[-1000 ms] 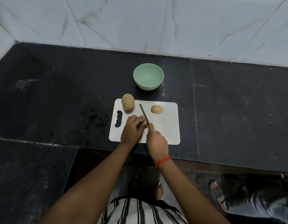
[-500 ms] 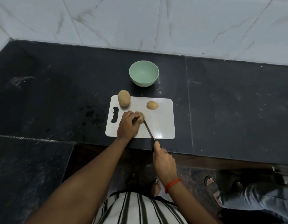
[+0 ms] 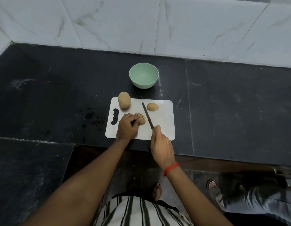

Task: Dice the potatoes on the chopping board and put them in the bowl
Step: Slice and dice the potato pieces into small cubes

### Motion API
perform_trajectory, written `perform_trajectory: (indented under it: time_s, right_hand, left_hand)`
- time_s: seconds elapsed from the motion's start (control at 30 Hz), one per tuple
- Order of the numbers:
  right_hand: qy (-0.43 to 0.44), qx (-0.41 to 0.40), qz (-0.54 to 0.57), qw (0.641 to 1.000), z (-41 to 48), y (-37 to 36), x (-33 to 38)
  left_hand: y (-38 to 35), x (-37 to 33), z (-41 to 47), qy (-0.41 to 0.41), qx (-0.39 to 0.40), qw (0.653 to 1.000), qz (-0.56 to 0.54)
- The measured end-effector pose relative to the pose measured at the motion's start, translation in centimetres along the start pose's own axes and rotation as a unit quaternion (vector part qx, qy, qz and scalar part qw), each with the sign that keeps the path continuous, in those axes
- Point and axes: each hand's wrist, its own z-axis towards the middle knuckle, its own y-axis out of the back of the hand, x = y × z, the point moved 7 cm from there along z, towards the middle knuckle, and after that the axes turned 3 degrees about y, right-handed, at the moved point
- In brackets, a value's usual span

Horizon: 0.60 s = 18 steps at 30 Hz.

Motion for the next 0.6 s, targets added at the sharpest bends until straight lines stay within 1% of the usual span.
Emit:
perform_trajectory:
  time_s: [0.1, 0.2, 0.37, 0.6]
  right_hand:
    - [-0.016, 0.036, -0.03, 0.999, 2.1, -1.1, 0.7]
    - [-0.021, 0.056, -0.033, 0.998, 2.6, -2.1, 0.7]
    - [-0.012, 0.055, -0.023, 0.998, 2.6, -2.4, 0.6]
    - [-0.015, 0.049, -0.012, 0.999, 2.1, -3.0, 0.5]
  left_hand:
    - [0.0, -0.1, -0.1, 0.0, 0.002, 1.0, -0.006]
    - [0.1, 0.0, 0.1, -0.003, 0.004, 1.0, -0.016]
    - [0.1, 0.1, 0.3, -0.006, 0.016, 1.0, -0.018]
    - [0.0, 0.9, 0.8, -0.039, 0.051, 0.998, -0.002]
